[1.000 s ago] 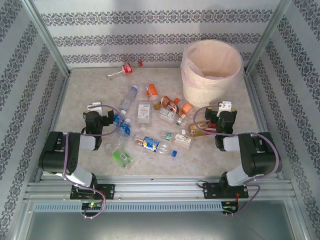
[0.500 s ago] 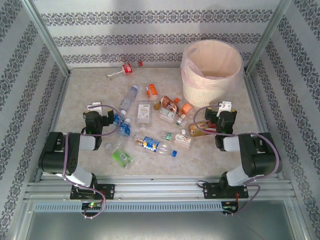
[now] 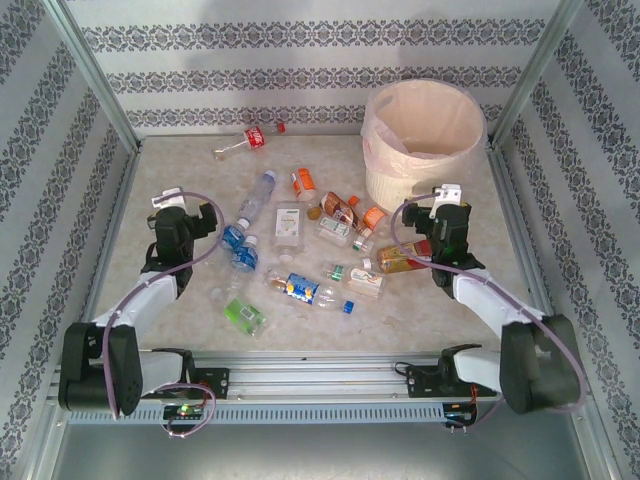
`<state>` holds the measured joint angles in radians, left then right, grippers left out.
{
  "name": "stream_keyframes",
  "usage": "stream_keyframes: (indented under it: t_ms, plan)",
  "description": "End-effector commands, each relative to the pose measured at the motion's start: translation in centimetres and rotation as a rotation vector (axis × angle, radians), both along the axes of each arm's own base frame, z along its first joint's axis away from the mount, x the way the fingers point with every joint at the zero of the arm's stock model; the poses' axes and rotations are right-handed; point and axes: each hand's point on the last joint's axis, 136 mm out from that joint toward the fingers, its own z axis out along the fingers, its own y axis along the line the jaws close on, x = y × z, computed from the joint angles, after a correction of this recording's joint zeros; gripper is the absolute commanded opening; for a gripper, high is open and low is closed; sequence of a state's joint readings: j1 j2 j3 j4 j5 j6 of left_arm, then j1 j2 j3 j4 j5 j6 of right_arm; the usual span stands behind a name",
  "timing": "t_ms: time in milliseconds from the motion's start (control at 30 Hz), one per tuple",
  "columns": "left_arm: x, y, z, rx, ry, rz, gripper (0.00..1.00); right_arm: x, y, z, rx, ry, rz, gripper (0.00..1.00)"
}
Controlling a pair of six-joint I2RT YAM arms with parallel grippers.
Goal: Put the plastic bottles in the bin
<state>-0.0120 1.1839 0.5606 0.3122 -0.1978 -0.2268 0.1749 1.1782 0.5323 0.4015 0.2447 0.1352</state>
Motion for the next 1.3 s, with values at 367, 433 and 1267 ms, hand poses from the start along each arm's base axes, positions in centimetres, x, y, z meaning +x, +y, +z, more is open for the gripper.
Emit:
stream_keyframes:
  t_ms: [367, 433, 1267]
  plan:
    - [-8.9, -1.6, -3.4, -0.585, 0.259, 0.282, 1.0, -8.9, -0.6, -6.7, 0.675, 0.339, -0.401, 0.98]
    - [-9.4, -2.6, -4.0, -0.654, 0.277, 0.264, 1.0, -9.3, -0.6, -7.2, 0.683, 0.404, -0.451, 0.98]
    - [-14.5, -5.0, -6.9, -0.717, 0.554, 0.243, 1.0, -4.9, 0.4, -14.0, 0.796, 0.666, -0.801, 0.96]
